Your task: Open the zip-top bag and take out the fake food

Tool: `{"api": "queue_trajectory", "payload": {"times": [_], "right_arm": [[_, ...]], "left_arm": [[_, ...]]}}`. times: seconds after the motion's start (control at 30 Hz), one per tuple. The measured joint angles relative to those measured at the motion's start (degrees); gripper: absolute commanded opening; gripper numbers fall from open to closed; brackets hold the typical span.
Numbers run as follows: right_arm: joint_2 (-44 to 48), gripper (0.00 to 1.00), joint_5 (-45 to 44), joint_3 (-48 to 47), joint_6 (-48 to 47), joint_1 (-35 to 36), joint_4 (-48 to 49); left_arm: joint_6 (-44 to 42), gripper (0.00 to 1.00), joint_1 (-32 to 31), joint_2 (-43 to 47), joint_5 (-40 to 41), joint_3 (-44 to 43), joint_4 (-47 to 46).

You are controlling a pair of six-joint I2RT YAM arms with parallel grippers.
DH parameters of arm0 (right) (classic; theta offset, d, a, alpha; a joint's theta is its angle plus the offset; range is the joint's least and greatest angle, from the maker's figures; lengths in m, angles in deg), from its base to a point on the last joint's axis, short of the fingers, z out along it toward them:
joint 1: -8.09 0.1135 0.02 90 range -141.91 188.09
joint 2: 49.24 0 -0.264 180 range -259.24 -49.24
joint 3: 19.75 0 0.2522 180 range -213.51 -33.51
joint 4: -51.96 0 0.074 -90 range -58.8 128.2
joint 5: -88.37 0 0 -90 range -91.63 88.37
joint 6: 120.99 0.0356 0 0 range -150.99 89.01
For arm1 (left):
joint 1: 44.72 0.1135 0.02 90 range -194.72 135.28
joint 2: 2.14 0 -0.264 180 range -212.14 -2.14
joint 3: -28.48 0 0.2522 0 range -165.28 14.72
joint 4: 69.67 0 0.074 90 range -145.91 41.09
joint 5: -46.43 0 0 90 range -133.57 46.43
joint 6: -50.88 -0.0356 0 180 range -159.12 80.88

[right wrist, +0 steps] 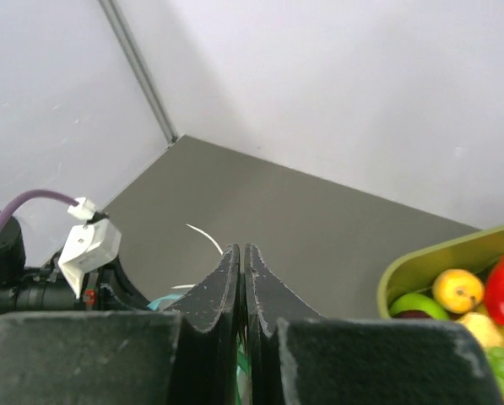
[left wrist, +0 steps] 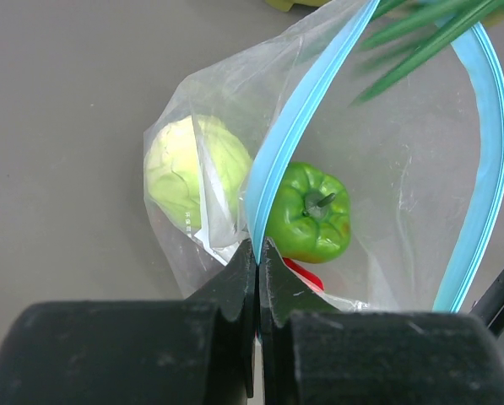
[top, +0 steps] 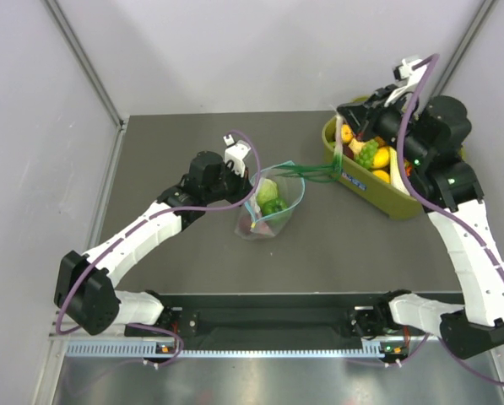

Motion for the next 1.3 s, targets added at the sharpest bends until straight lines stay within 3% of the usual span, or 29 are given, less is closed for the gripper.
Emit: {"api": "queue_trajectory", "payload": {"times": [0.67, 1.3], "right_arm": [[-3.8, 0.0, 13.1, -5.5, 2.7, -27.2, 1.4], [-16.2, 0.0, 21.4, -0.1, 6.3, -30.7, 14.4]], "left_arm": [[0.0, 0.0, 0.0, 0.0, 0.0, -0.2, 0.1], [-0.4, 0.0, 0.0, -0.9, 0.0, -0.3, 0.3]]}}
